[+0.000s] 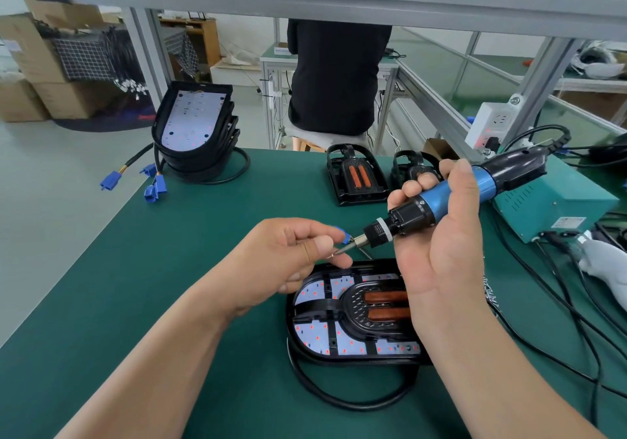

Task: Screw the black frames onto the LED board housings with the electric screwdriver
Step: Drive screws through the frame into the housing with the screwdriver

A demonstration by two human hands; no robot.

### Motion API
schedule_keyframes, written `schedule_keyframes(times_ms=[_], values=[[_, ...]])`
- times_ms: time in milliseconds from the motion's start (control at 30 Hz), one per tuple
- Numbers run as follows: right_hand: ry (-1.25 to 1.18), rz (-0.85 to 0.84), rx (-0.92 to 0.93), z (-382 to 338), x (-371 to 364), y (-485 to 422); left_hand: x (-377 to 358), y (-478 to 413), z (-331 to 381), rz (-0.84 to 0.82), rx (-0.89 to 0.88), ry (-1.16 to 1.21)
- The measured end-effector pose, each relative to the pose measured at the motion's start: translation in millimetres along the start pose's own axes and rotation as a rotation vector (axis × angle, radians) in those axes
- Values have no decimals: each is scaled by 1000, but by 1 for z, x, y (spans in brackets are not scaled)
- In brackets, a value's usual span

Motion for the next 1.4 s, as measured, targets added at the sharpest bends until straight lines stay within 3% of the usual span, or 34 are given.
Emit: schedule_keyframes(times_ms=[167, 300, 600, 1400], values=[[71, -7, 4, 0, 1, 1, 27, 0, 0, 162, 22, -178], [210, -75, 56, 0, -7, 6, 31, 7, -12, 15, 185, -444], [327, -164, 109, 6, -18, 18, 21, 10, -12, -140, 194, -289], [445, -314, 141, 8, -33, 28, 24, 9, -10, -99, 153, -400]])
Point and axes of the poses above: each hand's wrist, its own y-axis away from the middle knuckle, its own x-axis out of the back of the hand, z = x × y, the point moved 6 cm from there along -y, towards the middle knuckle, and after that the axes turned 10 degrees about -x, right-handed, at the moved point
